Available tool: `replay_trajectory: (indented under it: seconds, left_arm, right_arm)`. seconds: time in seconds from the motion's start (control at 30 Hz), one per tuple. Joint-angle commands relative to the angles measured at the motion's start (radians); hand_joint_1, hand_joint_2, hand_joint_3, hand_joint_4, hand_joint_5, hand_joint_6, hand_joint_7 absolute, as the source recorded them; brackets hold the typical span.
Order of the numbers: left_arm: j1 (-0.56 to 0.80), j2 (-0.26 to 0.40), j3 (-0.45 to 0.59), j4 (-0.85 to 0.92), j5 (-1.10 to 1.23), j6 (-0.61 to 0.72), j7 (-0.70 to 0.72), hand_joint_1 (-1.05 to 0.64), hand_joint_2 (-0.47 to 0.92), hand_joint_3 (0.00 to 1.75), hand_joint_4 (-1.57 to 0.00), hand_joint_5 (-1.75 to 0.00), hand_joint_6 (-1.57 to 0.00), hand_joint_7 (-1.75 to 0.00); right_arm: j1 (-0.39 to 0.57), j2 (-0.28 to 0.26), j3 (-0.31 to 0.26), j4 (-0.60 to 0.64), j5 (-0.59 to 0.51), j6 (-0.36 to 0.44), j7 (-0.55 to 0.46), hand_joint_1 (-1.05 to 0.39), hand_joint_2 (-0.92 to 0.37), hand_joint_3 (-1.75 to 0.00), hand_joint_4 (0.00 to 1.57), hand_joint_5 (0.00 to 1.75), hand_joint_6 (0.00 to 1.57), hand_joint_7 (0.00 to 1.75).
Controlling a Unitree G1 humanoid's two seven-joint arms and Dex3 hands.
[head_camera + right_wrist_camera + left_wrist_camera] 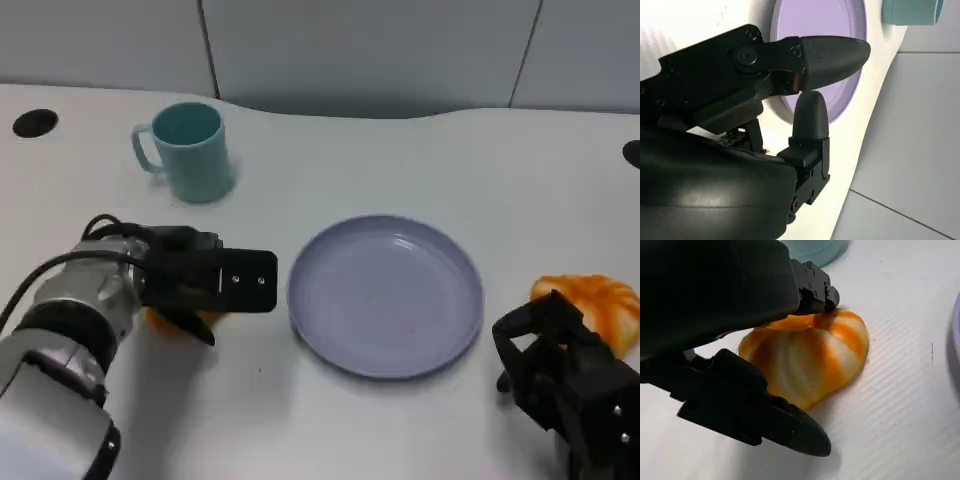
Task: Grasp the bread from the table and place it into the plate.
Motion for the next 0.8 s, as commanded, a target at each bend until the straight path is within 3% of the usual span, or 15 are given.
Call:
replay_trajectory:
  seconds: [0.03,0.2,0.3,0.33,0.37,0.47,0.5,0.57,0.63,0.8]
  left_arm:
    - [0.058,0.005,-0.024,0.011,0.004,0.000,0.084,-0.67,0.69,0.00,-0.08,-0.04,-0.19,-0.03]
    - [0.097,0.010,-0.059,0.018,0.020,-0.007,0.223,-0.41,0.67,0.00,-0.23,-0.11,-0.28,-0.05]
    - [0.115,0.015,-0.074,0.021,0.024,-0.015,0.302,-0.37,0.67,0.00,-0.26,-0.13,-0.31,-0.05]
    - [0.131,0.020,-0.078,0.022,0.026,-0.025,0.358,-0.24,0.74,0.03,-0.35,-0.47,-0.46,-0.27]
    - [0.143,0.024,-0.079,0.024,0.026,-0.031,0.398,-0.17,0.83,0.03,-0.28,-1.05,-0.41,-0.77]
    - [0.165,0.026,-0.062,0.028,0.002,-0.050,0.471,-0.12,0.90,0.03,-0.30,-1.61,-0.33,-1.39]
    - [0.171,0.025,-0.065,0.028,0.004,-0.054,0.501,-0.11,0.90,0.02,-0.32,-1.68,-0.31,-1.51]
    - [0.181,0.029,-0.072,0.028,0.010,-0.076,0.555,-0.10,0.90,0.02,-0.51,-1.73,-0.39,-1.68]
    - [0.187,0.033,-0.072,0.029,0.009,-0.098,0.585,-0.12,0.91,0.03,-0.67,-1.74,-0.47,-1.73]
    - [0.196,0.034,-0.019,0.030,-0.050,-0.136,0.551,-0.18,0.92,0.14,-0.78,-1.75,-0.55,-1.75]
  right_arm:
    - [0.019,-0.014,-0.011,-0.030,0.016,0.013,0.008,-0.24,-0.92,-0.42,0.62,1.75,0.37,1.69]
    - [0.030,-0.011,-0.016,-0.059,0.028,0.041,0.017,-0.22,-0.92,-0.42,0.62,1.75,0.36,1.70]
    - [0.035,-0.013,-0.017,-0.065,0.026,0.039,0.015,-0.22,-0.92,-0.42,0.62,1.75,0.35,1.70]
    - [0.036,-0.017,-0.017,-0.057,0.022,0.023,0.013,-0.22,-0.92,-0.42,0.62,1.75,0.35,1.70]
    - [0.039,-0.019,-0.017,-0.057,0.022,0.018,0.014,-0.22,-0.92,-0.42,0.63,1.75,0.36,1.70]
    - [0.045,-0.022,-0.017,-0.070,0.030,0.037,0.026,-0.27,-0.92,-0.43,0.55,1.75,0.34,1.69]
    - [0.043,-0.027,-0.016,-0.066,0.022,0.033,0.024,-0.28,-0.92,-0.43,0.54,1.75,0.34,1.69]
    - [0.042,-0.031,-0.013,-0.068,0.010,0.039,0.017,-0.28,-0.92,-0.42,0.54,1.75,0.35,1.70]
    - [0.044,-0.030,-0.011,-0.079,0.001,0.054,0.010,-0.29,-0.92,-0.41,0.54,1.75,0.35,1.70]
    - [0.043,-0.031,-0.005,-0.099,-0.011,0.094,0.014,-0.30,-0.92,-0.41,0.54,1.75,0.35,1.70]
